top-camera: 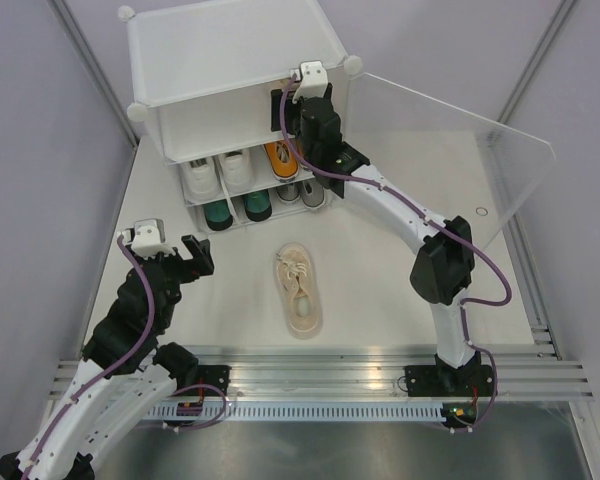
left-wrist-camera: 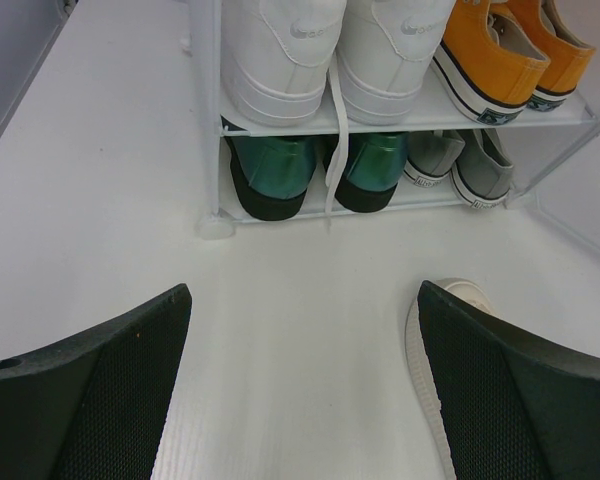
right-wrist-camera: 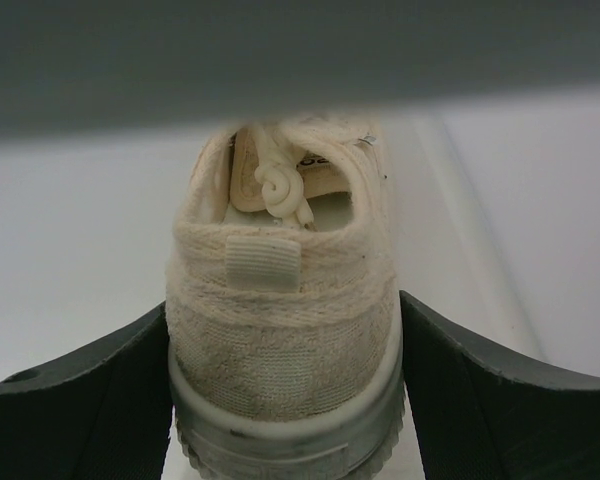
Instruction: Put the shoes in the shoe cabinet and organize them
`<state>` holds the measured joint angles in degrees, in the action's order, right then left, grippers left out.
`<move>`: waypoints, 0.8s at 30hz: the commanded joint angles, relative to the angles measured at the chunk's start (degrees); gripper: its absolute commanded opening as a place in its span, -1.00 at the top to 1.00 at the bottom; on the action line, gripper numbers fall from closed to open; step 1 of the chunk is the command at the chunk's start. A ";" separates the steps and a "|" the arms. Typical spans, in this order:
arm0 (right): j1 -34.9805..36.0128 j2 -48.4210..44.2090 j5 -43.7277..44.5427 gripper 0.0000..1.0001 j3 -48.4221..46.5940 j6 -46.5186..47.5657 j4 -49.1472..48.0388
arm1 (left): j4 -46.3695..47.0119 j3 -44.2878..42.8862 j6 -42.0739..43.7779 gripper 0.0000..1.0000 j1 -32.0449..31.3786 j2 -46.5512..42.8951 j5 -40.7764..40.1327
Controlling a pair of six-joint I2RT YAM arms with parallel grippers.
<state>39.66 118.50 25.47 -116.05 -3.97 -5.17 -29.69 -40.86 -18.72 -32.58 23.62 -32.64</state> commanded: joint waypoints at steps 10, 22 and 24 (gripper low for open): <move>-1.25 3.49 -1.83 0.71 -0.41 -0.60 -3.53 | 2.53 0.34 2.11 -0.92 0.32 0.55 1.00; -1.51 1.30 -2.10 -0.39 3.98 -2.53 -3.53 | 2.53 0.43 2.28 -0.93 0.32 0.64 1.53; -1.43 0.34 -2.27 -0.53 4.60 -2.80 -3.36 | 2.53 0.43 2.28 -0.93 0.32 0.55 1.53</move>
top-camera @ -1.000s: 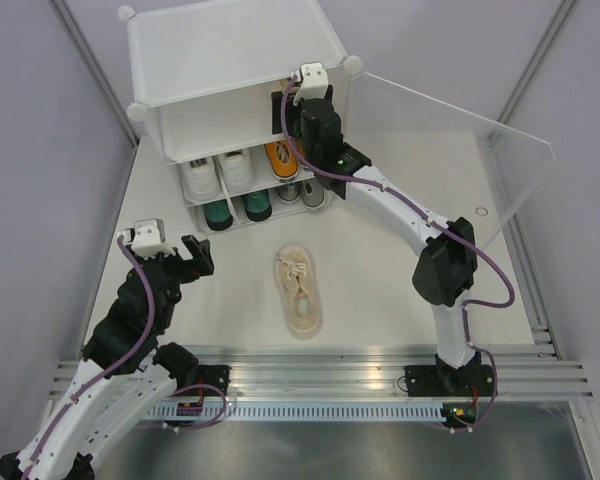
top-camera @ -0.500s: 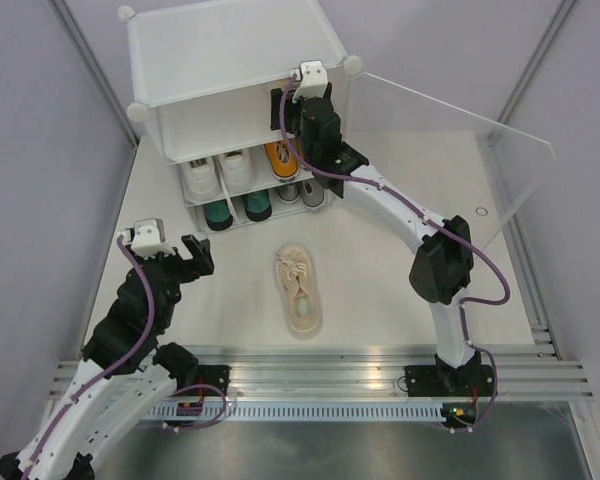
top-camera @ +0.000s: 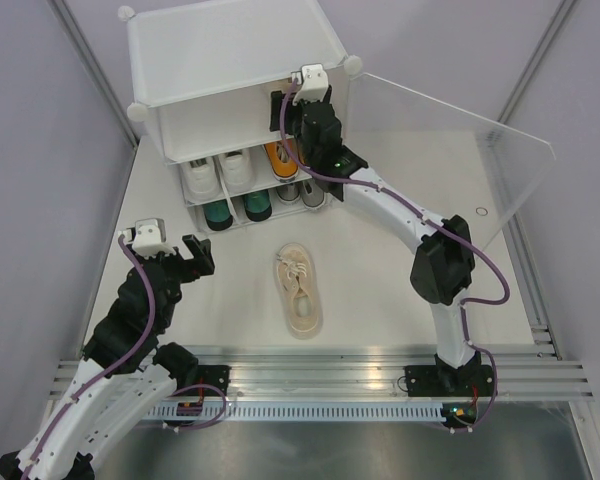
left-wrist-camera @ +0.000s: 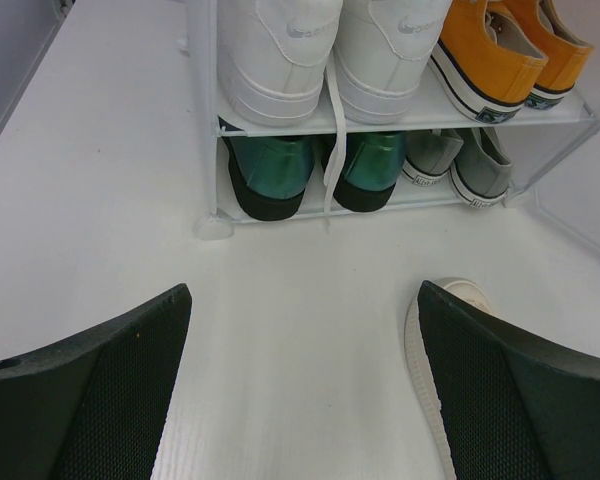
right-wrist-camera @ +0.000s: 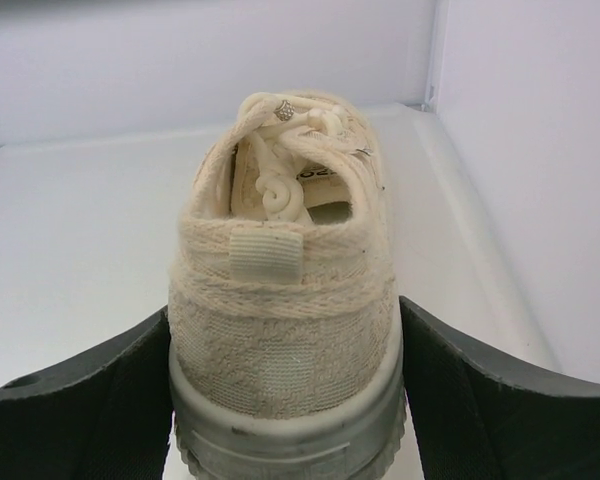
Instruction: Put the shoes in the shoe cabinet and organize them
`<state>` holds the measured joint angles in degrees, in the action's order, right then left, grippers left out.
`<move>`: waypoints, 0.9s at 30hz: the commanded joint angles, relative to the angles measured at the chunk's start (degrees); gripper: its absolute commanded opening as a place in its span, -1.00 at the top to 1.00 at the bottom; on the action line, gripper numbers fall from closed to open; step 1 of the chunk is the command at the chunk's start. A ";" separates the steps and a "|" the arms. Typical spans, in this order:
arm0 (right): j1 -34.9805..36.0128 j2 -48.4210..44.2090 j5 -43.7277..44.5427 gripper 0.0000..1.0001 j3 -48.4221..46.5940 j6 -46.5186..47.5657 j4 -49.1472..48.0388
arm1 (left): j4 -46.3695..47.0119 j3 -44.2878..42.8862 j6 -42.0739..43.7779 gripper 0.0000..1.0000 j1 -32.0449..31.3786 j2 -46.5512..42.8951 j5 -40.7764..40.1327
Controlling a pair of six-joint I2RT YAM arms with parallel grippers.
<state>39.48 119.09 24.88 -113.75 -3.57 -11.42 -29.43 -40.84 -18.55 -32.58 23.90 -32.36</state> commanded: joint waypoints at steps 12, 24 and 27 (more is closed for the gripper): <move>-1.25 -5.53 -4.40 -0.96 6.26 -5.21 3.77 | 2.18 0.50 2.29 -0.93 0.32 0.01 0.63; -1.25 -14.31 -7.30 -0.96 15.04 -6.18 3.95 | 2.19 0.50 2.29 -0.93 0.32 0.01 -0.16; -1.34 -16.51 -8.53 -0.96 17.06 -5.57 4.56 | 2.18 0.67 2.29 -0.93 0.32 0.01 -0.42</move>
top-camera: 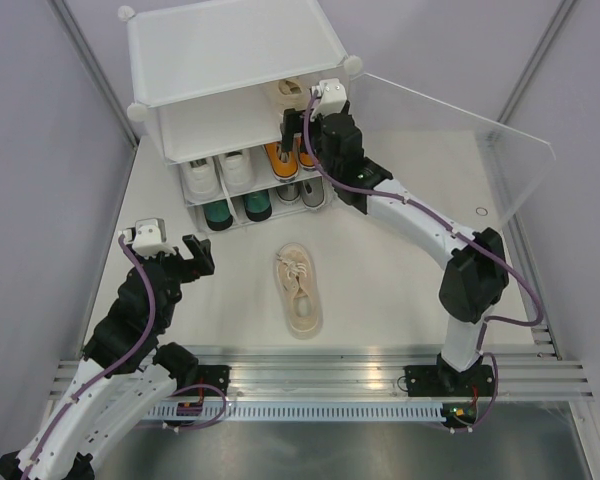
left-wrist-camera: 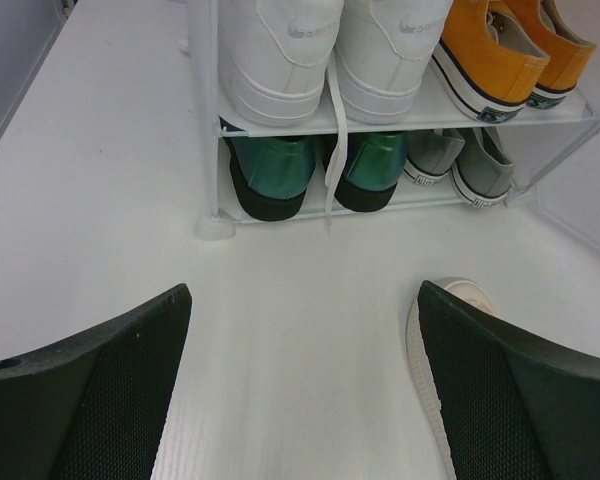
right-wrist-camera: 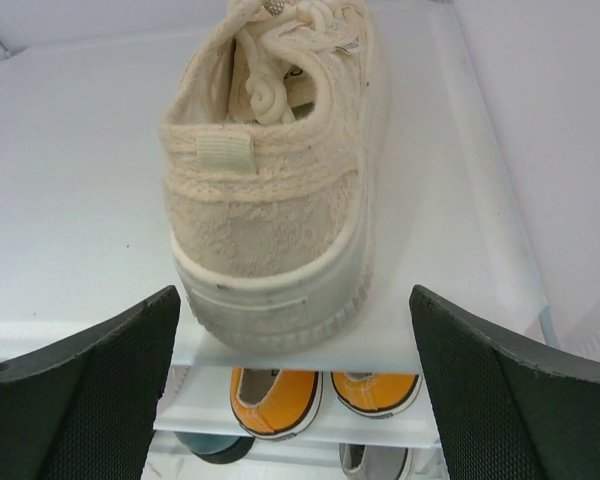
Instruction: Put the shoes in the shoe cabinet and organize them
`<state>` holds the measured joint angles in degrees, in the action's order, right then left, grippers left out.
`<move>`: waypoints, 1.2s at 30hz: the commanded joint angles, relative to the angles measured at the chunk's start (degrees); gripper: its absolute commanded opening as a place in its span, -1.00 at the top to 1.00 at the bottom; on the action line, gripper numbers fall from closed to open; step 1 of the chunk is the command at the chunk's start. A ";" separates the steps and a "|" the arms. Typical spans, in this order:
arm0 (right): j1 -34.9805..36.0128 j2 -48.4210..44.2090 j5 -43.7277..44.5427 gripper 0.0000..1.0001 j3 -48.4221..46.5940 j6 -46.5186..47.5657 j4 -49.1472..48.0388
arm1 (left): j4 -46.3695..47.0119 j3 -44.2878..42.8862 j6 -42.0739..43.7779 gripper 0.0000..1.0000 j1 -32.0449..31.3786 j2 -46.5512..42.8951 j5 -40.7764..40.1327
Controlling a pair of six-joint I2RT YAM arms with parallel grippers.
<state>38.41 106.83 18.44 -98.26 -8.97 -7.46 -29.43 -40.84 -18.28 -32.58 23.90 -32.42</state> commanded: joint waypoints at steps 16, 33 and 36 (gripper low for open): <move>1.05 -20.86 -15.44 -0.96 20.90 -0.34 6.22 | 2.18 0.67 2.11 -0.93 0.41 0.18 -0.97; 30.11 -41.33 7.47 -0.96 53.60 -29.33 16.78 | 2.27 0.59 1.85 -0.93 0.50 0.62 0.87; 37.14 -42.14 15.79 -0.96 55.28 -34.35 16.78 | 2.27 0.50 1.85 -0.93 0.50 0.80 1.40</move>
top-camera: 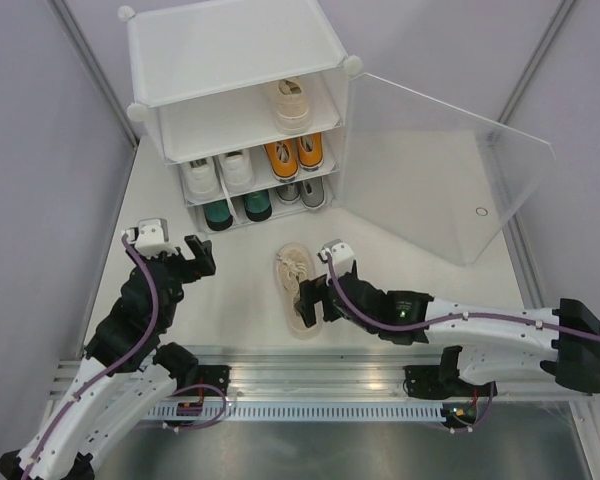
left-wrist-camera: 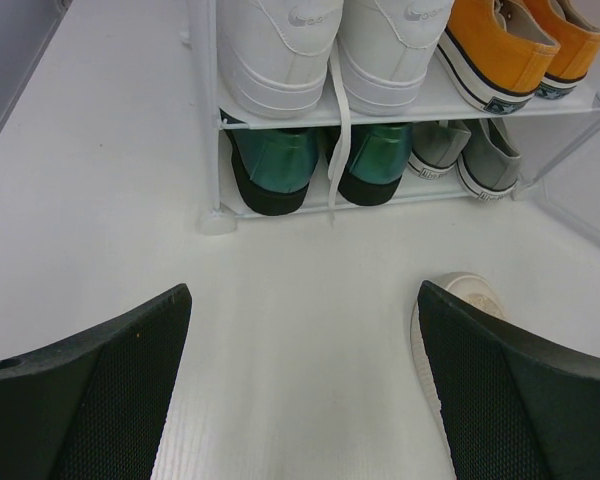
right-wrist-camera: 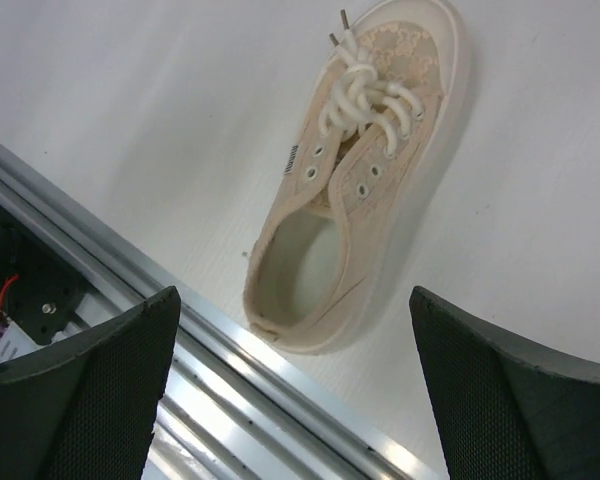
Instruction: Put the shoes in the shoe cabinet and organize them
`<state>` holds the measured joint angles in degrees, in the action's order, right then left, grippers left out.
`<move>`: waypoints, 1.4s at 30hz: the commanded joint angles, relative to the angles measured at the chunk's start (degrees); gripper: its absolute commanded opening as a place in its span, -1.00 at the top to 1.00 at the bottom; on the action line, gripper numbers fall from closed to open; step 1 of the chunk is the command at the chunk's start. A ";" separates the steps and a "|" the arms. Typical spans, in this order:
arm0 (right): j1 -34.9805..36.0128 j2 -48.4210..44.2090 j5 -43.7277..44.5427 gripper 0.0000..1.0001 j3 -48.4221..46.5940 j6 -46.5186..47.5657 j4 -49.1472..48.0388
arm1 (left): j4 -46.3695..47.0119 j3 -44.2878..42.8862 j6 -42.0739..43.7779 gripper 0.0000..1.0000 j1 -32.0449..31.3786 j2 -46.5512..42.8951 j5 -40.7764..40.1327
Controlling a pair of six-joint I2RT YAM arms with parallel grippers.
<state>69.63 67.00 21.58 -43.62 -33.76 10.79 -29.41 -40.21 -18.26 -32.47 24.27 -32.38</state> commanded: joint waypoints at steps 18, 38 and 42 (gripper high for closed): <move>12.91 19.56 32.56 -0.96 0.37 -16.96 -12.09 | 2.34 0.04 1.30 -0.93 0.30 0.34 3.64; 6.66 37.23 23.59 -0.96 -2.61 -14.58 -22.82 | 2.51 0.13 1.12 -0.93 0.12 0.07 5.66; 6.75 39.08 23.24 -0.95 -3.75 -14.23 -23.09 | 2.60 0.13 1.12 -0.93 0.04 0.25 6.10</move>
<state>76.90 103.09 46.50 -46.06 -47.03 -10.22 -29.39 -40.21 -18.26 -32.49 24.27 -27.77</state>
